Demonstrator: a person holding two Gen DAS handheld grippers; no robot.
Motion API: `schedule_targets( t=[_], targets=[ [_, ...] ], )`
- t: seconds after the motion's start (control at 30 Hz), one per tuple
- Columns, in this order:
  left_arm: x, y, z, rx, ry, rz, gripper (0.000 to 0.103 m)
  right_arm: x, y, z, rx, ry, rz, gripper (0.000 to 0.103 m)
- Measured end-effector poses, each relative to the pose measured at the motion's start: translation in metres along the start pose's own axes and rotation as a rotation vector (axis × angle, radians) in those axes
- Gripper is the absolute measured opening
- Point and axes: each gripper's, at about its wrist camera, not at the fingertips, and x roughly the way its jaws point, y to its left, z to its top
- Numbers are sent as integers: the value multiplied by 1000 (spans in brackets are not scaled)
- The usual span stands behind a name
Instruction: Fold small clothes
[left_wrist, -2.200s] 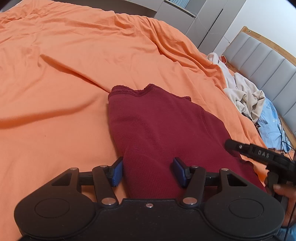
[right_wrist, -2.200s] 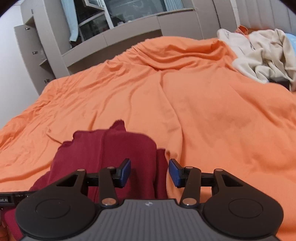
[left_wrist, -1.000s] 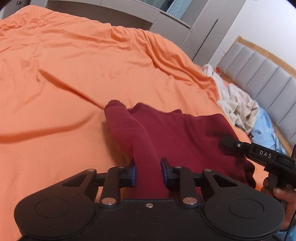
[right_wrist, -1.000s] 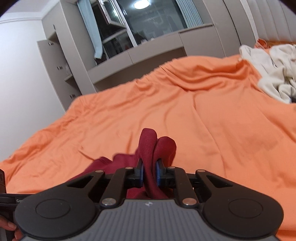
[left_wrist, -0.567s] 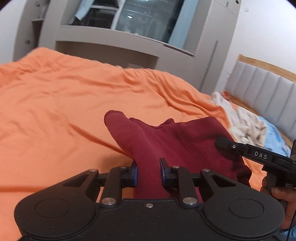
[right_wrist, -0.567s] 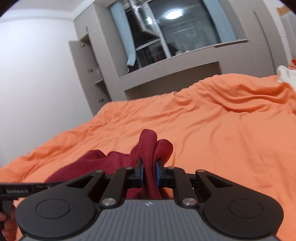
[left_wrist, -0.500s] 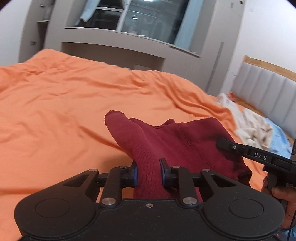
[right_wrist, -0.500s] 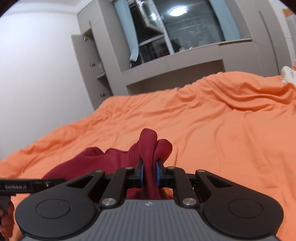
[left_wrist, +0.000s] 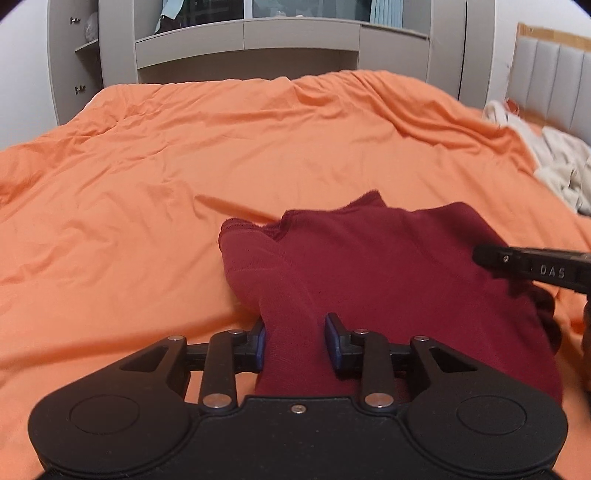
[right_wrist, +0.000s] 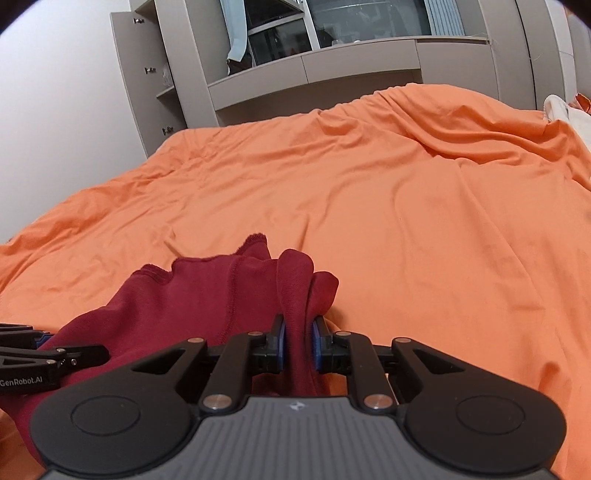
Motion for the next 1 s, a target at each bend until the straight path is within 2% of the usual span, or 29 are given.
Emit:
schedule_targets(
  t=[0.2, 0.33, 0.4, 0.47, 0.53, 0.6, 0.67, 0.77, 1.0],
  targets=[
    [4, -2, -1, -4, 13, 9, 37, 3, -2, -3, 2, 17, -27, 26],
    [4, -3, -2, -5, 13, 15, 40, 1, -4, -3, 7, 14, -56, 46],
    [3, -3, 0, -19, 14, 19, 47, -2, -4, -3, 5, 8, -66, 50],
    [1, -1, 1, -40, 13, 16, 66, -6, -4, -2, 1, -3, -71, 64],
    [-4, 1, 1, -57, 3, 14, 79, -13, -3, -1, 0, -24, -78, 74],
    [-10, 3, 1, -65, -11, 16, 84, -21, -2, 1, 2, -44, -76, 80],
    [-19, 6, -1, -71, -35, 5, 92, -31, 0, 1, 9, -68, -68, 94],
    [-38, 11, -6, -89, -94, -1, 102, -52, 7, -2, 11, -114, -50, 101],
    [-88, 22, -25, -84, -224, 8, 102, -103, 39, -16, -48, -228, -47, 103]
  ],
)
